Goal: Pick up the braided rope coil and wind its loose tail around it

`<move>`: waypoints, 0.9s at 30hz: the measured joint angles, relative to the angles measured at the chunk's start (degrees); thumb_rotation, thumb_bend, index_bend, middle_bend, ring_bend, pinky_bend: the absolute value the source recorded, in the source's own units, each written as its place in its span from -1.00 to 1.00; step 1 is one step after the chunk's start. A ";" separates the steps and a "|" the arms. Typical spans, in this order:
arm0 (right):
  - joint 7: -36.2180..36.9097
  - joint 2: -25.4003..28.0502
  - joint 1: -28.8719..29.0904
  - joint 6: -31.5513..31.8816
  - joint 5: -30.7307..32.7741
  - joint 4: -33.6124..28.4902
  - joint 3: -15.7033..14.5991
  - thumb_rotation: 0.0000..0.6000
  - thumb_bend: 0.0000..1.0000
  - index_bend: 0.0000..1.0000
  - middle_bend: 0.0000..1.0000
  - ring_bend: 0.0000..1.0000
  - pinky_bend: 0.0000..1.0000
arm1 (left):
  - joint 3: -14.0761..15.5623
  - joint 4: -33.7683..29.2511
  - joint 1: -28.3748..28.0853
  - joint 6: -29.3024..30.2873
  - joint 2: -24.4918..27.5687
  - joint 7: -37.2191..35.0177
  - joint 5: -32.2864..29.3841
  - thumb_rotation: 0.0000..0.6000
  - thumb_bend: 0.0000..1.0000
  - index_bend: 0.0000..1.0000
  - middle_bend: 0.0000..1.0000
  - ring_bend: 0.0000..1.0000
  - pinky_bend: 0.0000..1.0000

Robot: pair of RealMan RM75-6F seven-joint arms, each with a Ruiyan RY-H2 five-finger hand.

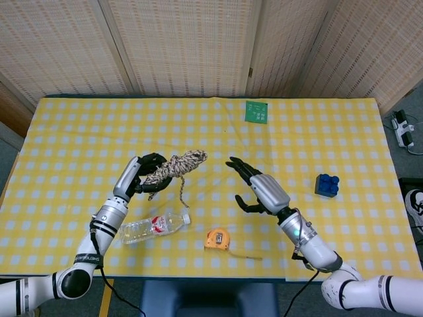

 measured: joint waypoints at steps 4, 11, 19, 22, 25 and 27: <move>-4.79 2.42 -4.04 5.75 -3.10 0.58 -2.96 1.00 0.10 -1.00 -0.91 -0.81 -0.66 | 1.11 0.86 0.38 -0.13 0.74 -0.64 1.35 1.00 0.49 0.32 0.36 0.35 0.50; -9.22 5.71 -12.73 16.46 -7.85 2.04 -7.77 1.00 0.10 -1.00 -0.89 -0.81 -0.66 | 2.31 2.71 0.89 -0.70 1.46 -2.52 3.43 1.00 0.49 0.32 0.36 0.35 0.50; -6.02 6.96 -23.39 28.02 -13.14 5.57 -12.32 1.00 0.10 -1.00 -0.91 -0.83 -0.67 | 3.56 4.03 1.35 -0.31 1.54 -4.36 5.60 1.00 0.49 0.32 0.36 0.35 0.50; -3.51 6.59 -26.66 30.74 -14.53 7.89 -13.69 1.00 0.10 -1.00 -0.91 -0.84 -0.68 | 3.79 3.88 1.51 -0.32 1.75 -5.01 5.98 1.00 0.49 0.32 0.36 0.35 0.50; -1.12 5.96 -29.18 32.30 -15.13 10.21 -14.58 1.00 0.10 -1.00 -0.91 -0.84 -0.70 | 4.10 3.70 1.69 -0.19 2.04 -5.34 6.36 1.00 0.49 0.32 0.36 0.35 0.50; 0.26 5.63 -30.21 32.76 -15.30 11.20 -14.80 1.00 0.10 -1.00 -0.91 -0.84 -0.71 | 4.24 3.65 1.75 -0.05 2.22 -5.43 6.51 1.00 0.49 0.32 0.36 0.35 0.50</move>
